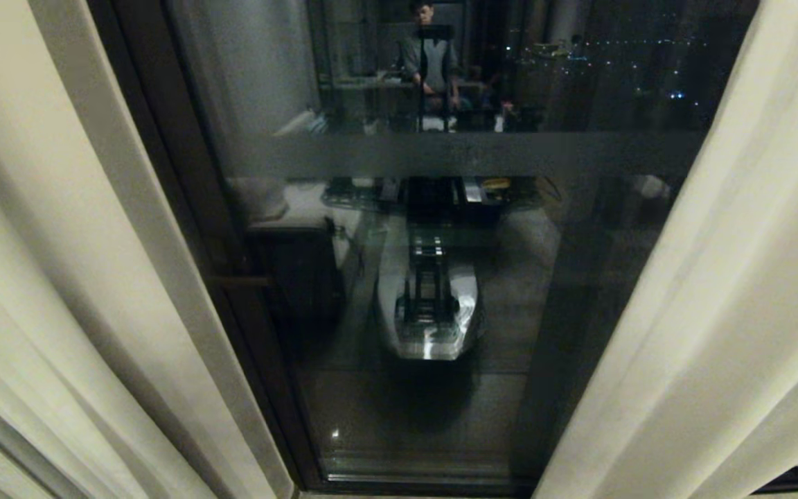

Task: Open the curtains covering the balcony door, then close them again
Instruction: Close the inner curtains on both sides

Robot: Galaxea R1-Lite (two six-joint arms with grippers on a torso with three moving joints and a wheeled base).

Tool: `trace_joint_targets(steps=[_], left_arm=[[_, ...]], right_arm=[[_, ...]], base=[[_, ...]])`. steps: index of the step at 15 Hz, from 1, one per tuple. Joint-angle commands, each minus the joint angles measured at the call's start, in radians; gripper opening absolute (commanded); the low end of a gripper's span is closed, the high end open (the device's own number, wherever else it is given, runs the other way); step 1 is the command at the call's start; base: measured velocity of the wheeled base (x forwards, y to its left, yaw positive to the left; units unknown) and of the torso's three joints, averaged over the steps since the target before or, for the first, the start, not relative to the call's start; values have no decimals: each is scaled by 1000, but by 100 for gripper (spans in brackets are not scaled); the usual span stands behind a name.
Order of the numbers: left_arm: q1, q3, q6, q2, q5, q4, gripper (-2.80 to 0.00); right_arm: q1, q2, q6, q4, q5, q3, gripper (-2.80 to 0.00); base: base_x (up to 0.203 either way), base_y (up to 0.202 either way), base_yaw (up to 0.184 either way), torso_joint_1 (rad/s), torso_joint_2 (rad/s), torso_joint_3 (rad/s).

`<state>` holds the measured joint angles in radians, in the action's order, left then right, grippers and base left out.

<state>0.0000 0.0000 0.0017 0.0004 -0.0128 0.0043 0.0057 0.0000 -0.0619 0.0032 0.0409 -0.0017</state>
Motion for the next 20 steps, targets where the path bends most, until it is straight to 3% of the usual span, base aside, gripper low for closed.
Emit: trace_joint_targets(steps=[1,8,20], left_arm=[[0,0,0,0,-1,0,-280],[0,0,0,0,-1,0,-280],[0,0,0,0,2,0,-280]], right_arm=[[0,2,-1,0,1,0,-280],[0,2,-1,0,1,0,-280],[0,2,-1,0,1,0,-280]], base=[[0,192,0,7,2,2],[0,177,0,3,3,2],[0,5,0,0,0,0]])
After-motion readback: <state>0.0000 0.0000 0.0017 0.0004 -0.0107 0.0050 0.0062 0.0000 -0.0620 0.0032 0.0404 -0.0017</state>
